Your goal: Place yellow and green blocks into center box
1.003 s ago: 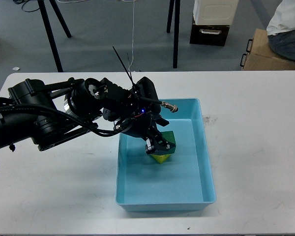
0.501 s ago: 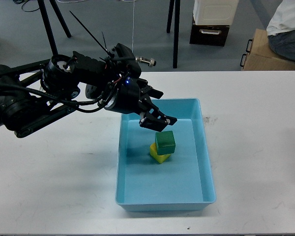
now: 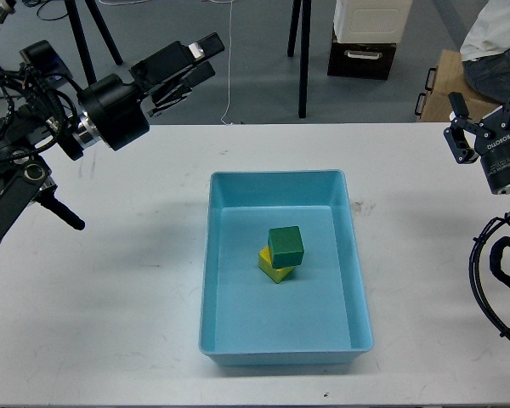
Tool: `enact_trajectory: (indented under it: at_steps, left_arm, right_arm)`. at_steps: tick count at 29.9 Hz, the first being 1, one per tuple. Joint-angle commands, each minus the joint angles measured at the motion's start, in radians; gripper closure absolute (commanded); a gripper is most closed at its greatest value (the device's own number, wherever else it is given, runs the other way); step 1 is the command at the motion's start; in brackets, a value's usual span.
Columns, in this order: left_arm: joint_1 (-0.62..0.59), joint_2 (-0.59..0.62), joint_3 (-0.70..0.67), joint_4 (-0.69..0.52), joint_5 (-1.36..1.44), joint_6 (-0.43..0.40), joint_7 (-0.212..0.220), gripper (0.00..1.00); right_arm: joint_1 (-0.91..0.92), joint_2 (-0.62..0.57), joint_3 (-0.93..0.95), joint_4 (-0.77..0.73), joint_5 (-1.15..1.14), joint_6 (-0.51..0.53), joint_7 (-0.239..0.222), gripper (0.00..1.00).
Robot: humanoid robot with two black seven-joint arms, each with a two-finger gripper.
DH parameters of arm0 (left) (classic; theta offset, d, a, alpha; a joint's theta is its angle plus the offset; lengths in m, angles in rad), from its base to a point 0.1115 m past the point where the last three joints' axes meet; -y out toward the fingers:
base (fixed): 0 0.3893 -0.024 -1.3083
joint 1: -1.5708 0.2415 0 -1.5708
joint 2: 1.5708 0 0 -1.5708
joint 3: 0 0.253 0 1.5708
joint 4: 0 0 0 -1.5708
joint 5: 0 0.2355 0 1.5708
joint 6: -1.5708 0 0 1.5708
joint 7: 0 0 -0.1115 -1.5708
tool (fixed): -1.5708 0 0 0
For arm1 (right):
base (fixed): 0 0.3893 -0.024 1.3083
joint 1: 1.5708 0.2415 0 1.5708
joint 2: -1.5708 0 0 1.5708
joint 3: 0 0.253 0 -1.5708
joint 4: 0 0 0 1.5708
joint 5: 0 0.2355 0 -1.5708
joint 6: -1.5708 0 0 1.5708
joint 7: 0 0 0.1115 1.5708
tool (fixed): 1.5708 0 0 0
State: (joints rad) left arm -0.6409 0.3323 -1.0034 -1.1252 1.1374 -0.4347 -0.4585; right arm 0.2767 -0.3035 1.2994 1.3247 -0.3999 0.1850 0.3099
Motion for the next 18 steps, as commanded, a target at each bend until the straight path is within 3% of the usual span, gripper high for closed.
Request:
enact_trajectory:
  at_steps: [1,3,5,12,18]
  left_arm:
    - [0.072,-0.001,-0.009,-0.018,-0.421,0.169,0.168,0.00]
    - [0.104,0.002,-0.009,-0.021,-0.659,0.243,0.214,0.00]
    - [0.128,0.010,-0.008,-0.019,-0.845,0.269,0.218,0.00]
    - [0.295,-0.074,-0.113,-0.091,-1.182,0.251,0.201,0.00]
    - [0.448,-0.208,-0.176,-0.157,-1.236,0.225,0.199,0.00]
  right_arm:
    - [-0.001,0.040,0.020,0.007,0.171,0.008,-0.037,0.01]
    - [-0.014,0.057,0.035,0.007,0.271,0.010,-0.038,0.01]
    - [-0.042,0.058,0.052,0.008,0.357,0.013,-0.040,0.01]
    - [-0.188,0.067,0.127,0.068,0.509,0.100,-0.147,0.01]
    - [-0.270,0.109,0.135,0.088,0.562,0.133,-0.161,0.01]
